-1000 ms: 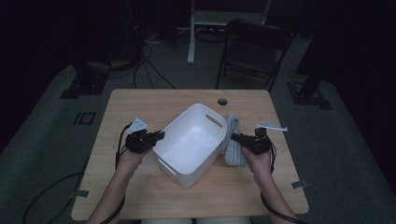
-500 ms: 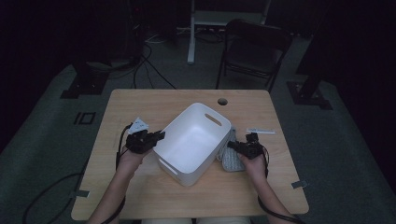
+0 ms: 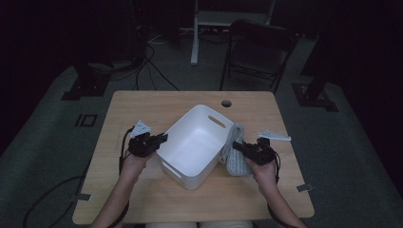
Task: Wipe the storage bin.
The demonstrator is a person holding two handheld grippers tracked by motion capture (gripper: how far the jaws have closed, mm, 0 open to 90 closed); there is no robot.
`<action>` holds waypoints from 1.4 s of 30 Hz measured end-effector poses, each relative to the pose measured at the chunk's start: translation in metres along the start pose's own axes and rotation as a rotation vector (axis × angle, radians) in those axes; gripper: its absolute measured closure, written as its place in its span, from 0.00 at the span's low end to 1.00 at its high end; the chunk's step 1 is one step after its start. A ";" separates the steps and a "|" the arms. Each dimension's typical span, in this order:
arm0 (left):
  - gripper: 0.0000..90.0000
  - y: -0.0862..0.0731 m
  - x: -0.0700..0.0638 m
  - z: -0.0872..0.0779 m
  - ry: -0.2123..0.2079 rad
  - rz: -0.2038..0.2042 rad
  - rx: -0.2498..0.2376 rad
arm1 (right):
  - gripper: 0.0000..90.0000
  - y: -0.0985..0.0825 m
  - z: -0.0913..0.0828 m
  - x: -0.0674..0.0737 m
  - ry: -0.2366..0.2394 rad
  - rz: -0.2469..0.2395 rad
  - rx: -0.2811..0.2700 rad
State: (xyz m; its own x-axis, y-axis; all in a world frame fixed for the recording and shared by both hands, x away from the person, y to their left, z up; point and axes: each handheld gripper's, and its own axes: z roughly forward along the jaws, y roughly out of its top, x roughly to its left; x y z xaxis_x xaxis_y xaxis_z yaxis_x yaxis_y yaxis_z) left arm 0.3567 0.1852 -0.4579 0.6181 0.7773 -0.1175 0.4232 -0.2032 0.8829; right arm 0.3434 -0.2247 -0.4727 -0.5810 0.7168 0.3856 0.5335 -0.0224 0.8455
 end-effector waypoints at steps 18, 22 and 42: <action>0.93 0.000 -0.002 0.000 0.004 0.035 0.003 | 0.83 -0.034 0.056 -0.019 -0.125 -0.017 0.179; 0.93 0.000 -0.003 0.000 0.011 0.038 0.004 | 0.83 -0.028 0.050 -0.020 -0.108 0.005 0.156; 0.93 0.000 -0.008 0.001 0.007 0.053 0.009 | 0.83 -0.008 0.020 0.009 -0.060 -0.101 0.003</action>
State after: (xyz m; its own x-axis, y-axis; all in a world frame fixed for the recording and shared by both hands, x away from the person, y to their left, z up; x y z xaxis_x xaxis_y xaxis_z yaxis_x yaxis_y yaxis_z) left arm 0.3526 0.1779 -0.4571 0.6350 0.7695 -0.0674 0.3963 -0.2497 0.8835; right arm 0.3462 -0.2048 -0.4833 -0.5940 0.7557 0.2757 0.4760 0.0539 0.8778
